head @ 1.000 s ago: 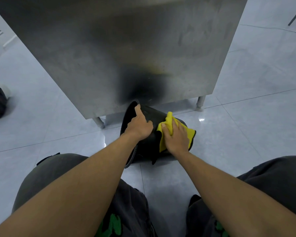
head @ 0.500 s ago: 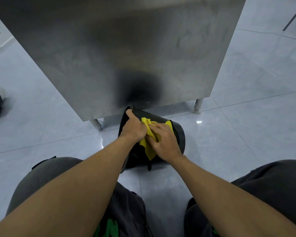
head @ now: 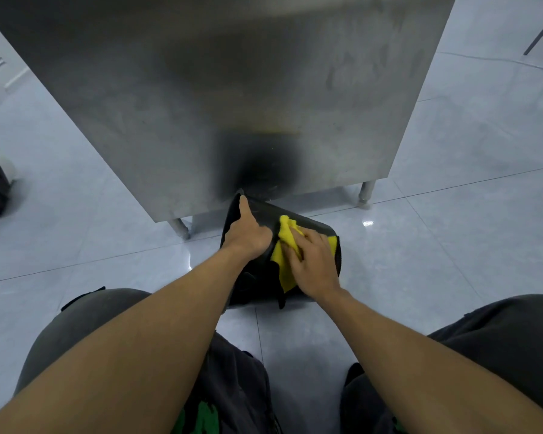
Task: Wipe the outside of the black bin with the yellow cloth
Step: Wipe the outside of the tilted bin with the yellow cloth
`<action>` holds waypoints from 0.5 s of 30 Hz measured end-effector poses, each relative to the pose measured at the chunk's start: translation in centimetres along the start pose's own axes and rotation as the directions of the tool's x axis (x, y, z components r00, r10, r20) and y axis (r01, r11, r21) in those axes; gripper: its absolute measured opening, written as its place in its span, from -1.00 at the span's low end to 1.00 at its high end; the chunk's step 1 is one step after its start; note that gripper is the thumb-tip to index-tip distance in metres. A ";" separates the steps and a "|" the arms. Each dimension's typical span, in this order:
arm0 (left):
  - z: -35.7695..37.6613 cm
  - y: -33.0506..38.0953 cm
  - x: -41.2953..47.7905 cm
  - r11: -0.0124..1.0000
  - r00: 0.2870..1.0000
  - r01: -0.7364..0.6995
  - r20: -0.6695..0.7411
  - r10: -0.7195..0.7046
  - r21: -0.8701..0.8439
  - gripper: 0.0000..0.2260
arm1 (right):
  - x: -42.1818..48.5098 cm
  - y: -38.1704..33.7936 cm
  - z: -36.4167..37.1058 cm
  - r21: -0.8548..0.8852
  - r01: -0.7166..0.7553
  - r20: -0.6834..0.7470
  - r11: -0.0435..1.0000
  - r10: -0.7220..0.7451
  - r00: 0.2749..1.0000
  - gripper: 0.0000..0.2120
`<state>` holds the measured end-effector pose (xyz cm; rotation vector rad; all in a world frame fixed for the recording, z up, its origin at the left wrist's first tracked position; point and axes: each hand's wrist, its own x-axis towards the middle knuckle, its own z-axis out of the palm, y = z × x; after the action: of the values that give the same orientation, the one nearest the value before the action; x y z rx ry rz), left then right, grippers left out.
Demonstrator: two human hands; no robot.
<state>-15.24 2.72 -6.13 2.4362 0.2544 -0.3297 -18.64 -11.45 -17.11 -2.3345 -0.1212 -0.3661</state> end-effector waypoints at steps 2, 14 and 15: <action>0.1 0.3 0.0 1.000 1.000 -0.004 -0.004 0.004 -0.001 -0.28 | 0.1 -0.7 -0.2 0.045 0.135 0.028 0.990 -0.137 0.990 -0.57; 0.0 0.5 -0.2 0.993 0.998 -0.067 0.018 0.065 0.100 -0.29 | 1.3 2.4 -0.6 -0.069 -0.605 0.014 0.793 0.607 0.794 -0.43; 0.0 0.5 -0.3 0.992 0.998 -0.068 0.015 0.067 0.105 -0.30 | 1.2 2.5 -0.7 -0.054 -0.652 0.004 0.757 0.653 0.757 -0.45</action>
<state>-15.38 2.32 -5.76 2.5400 0.1527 -0.3350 -17.14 -13.80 -17.97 -2.2541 0.6958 0.0170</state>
